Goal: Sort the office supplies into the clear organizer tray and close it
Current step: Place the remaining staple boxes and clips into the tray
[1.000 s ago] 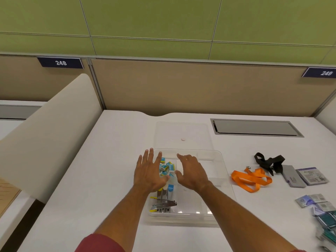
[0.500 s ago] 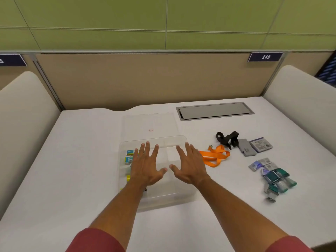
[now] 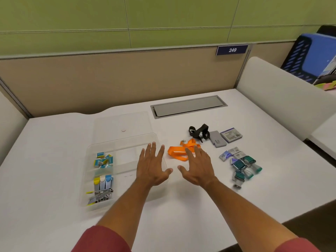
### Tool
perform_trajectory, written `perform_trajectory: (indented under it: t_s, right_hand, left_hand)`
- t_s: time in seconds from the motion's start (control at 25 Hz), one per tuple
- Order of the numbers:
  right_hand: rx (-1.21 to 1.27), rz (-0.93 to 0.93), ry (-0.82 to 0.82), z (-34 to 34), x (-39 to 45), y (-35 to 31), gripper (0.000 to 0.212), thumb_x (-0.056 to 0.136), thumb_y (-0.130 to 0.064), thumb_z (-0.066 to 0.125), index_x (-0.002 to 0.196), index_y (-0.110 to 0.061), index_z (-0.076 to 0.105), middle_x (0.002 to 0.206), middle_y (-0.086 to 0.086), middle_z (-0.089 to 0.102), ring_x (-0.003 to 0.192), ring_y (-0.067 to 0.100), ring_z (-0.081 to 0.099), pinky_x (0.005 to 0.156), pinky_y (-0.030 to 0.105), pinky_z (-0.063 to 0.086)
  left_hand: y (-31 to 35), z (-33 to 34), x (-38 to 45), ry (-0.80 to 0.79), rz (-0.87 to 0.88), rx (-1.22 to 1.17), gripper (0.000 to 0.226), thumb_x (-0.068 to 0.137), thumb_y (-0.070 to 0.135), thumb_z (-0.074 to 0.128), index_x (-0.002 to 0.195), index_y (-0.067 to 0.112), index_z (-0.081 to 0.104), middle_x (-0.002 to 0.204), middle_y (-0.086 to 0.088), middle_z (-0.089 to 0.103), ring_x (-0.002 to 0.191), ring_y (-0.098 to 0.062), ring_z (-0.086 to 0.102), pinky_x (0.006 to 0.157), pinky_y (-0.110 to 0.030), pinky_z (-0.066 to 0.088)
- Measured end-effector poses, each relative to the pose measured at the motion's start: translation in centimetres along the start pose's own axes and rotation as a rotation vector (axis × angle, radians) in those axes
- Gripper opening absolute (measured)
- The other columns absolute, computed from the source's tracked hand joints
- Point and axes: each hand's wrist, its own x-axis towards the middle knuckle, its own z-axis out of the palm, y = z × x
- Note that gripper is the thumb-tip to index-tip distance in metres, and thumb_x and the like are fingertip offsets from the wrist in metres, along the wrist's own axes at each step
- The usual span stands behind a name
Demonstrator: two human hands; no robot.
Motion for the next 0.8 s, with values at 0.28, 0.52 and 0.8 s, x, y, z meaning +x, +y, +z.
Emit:
perform_trajectory:
  t_s: [0.28,0.52,0.8]
  right_hand:
    - [-0.004,0.025,-0.047,-0.9,-0.9,7.7,0.084,0.086,-0.067,0.04,0.153,-0.025,0.012,0.161,0.015,0.009,0.148,0.034,0.009,0.119,0.05,0.012]
    - [-0.004,0.049,-0.058,-1.3,-0.8,13.1,0.084,0.084,-0.066,0.04,0.153,-0.026,0.013,0.16,0.016,0.013,0.148,0.034,0.011,0.119,0.049,0.012]
    - [0.019,0.108,-0.062,-2.0,-0.5,18.3,0.085,0.083,-0.069,0.043,0.153,-0.029,0.015,0.161,0.01,0.017,0.148,0.03,0.014,0.119,0.044,0.016]
  left_hand:
    - [8.3,1.4,0.9,-0.024,0.045,-0.013,0.093,0.081,0.076,0.036,0.152,0.031,-0.004,0.161,-0.007,-0.012,0.148,-0.027,-0.012,0.117,-0.046,-0.008]
    - [13.9,2.8,1.6,-0.081,0.047,-0.045,0.093,0.082,0.072,0.042,0.153,0.029,-0.001,0.161,-0.006,-0.01,0.148,-0.027,-0.012,0.118,-0.045,-0.005]
    - [19.6,4.7,4.1,-0.167,0.044,-0.101,0.094,0.081,0.066,0.049,0.152,0.031,-0.002,0.162,-0.007,-0.002,0.149,-0.027,-0.001,0.118,-0.045,0.009]
